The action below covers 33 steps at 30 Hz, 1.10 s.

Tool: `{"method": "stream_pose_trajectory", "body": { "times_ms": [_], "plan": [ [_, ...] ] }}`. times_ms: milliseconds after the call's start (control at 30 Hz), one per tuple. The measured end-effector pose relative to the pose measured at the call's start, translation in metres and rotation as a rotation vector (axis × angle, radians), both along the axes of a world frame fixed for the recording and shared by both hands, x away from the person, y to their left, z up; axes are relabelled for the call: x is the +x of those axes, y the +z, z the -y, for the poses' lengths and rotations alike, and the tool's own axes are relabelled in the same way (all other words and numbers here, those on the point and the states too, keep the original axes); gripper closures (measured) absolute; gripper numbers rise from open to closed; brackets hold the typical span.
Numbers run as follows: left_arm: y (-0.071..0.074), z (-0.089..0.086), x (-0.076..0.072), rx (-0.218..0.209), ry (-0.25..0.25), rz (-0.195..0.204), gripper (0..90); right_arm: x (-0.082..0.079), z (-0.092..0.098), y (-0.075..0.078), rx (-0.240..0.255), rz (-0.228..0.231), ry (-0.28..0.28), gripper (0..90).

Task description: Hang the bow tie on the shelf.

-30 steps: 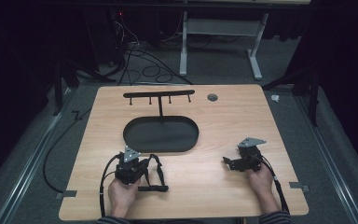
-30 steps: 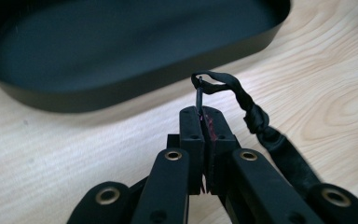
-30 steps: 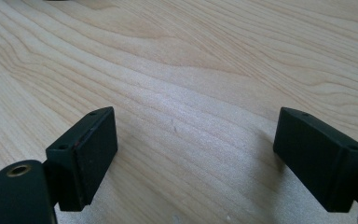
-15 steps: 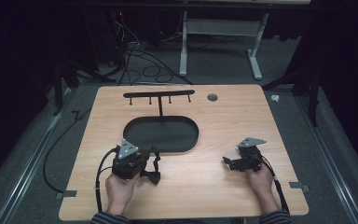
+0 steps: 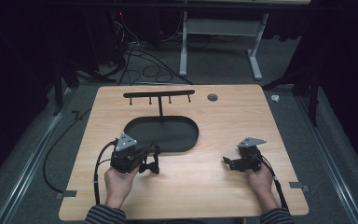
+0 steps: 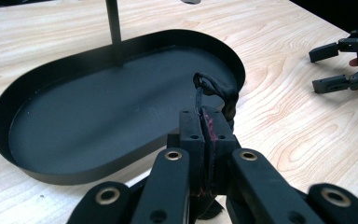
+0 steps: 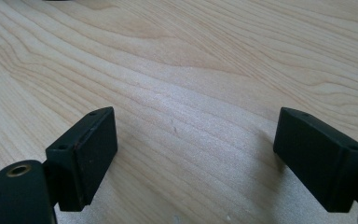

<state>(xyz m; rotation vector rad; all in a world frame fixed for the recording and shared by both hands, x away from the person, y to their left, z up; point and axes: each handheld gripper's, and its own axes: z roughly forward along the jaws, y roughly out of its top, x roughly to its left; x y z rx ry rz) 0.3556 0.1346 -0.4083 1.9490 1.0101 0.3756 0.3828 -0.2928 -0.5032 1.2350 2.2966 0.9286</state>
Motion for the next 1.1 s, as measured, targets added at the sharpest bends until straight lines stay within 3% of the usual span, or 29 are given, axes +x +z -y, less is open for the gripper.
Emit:
{"method": "stream_pose_trajectory", "body": {
  "times_ms": [600,1100],
  "plan": [
    [0.022,0.010,0.018,-0.030,-0.004,0.037,88.2,0.000,0.000,0.000,-0.001,0.000,0.003,14.3],
    [0.038,0.010,0.042,-0.039,0.032,0.062,88.2,0.000,0.000,0.000,-0.001,0.000,0.003,14.3]
  ]
}}
